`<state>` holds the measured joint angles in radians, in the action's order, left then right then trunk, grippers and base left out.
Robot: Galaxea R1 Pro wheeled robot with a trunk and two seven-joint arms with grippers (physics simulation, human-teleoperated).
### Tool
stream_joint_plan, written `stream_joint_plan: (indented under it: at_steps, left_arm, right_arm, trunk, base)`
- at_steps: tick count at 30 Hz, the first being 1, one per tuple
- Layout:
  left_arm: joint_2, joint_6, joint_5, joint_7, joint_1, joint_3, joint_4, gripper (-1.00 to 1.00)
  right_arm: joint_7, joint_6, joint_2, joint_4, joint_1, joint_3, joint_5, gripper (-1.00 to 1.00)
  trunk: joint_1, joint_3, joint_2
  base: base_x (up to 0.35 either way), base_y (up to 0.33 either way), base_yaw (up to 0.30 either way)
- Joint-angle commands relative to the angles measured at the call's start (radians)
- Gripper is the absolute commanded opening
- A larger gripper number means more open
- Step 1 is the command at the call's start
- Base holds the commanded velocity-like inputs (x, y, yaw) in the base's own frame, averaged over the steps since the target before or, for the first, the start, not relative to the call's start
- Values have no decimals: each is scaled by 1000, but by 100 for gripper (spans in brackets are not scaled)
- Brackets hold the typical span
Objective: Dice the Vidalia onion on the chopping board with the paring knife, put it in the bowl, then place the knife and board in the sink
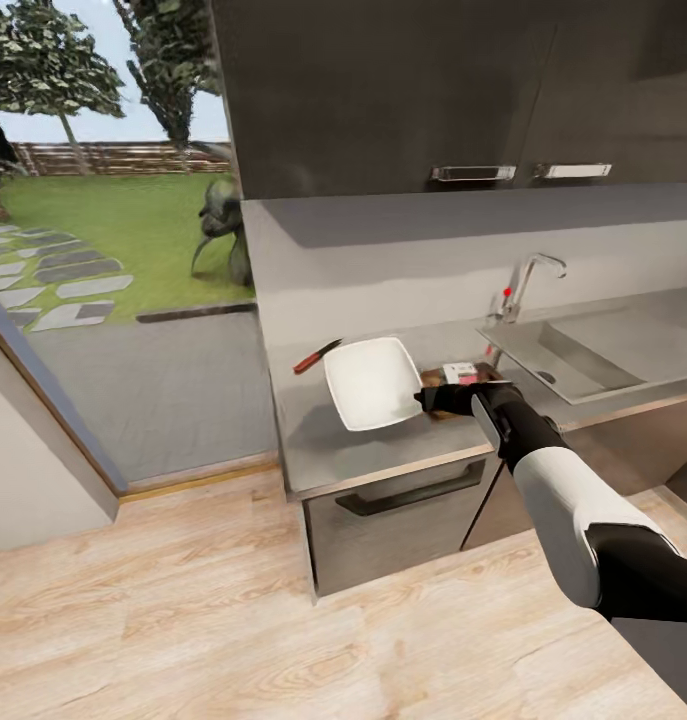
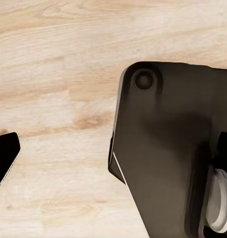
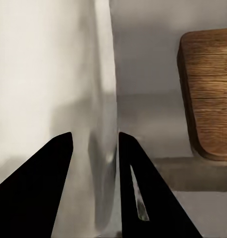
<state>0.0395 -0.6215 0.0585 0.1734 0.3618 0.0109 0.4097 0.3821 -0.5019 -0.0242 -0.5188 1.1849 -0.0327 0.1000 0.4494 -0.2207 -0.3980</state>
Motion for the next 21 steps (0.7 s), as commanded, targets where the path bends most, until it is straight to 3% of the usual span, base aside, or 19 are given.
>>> stream_joint_plan:
  at_steps: [1,8,21]
  left_arm:
    - [0,-1,6,0,0,1,1,100]
    - [0,-1,5,-1,0,1,1,100]
    - [0,0,6,-1,1,1,1,100]
  right_arm:
    - [-5,-10,3,-2,1,-4,7,-100]
    - [-70,-47,25,-3,1,-4,7,-100]
    - [-78,-127,27,-6,1,-4,8,-100]
  trunk:
    - [1,-2,-2]
    - [1,-2,-2]
    - [1,-2,-2]
  base:
    - [0,239,0]
    - [0,71,0]
    - [0,2,0]
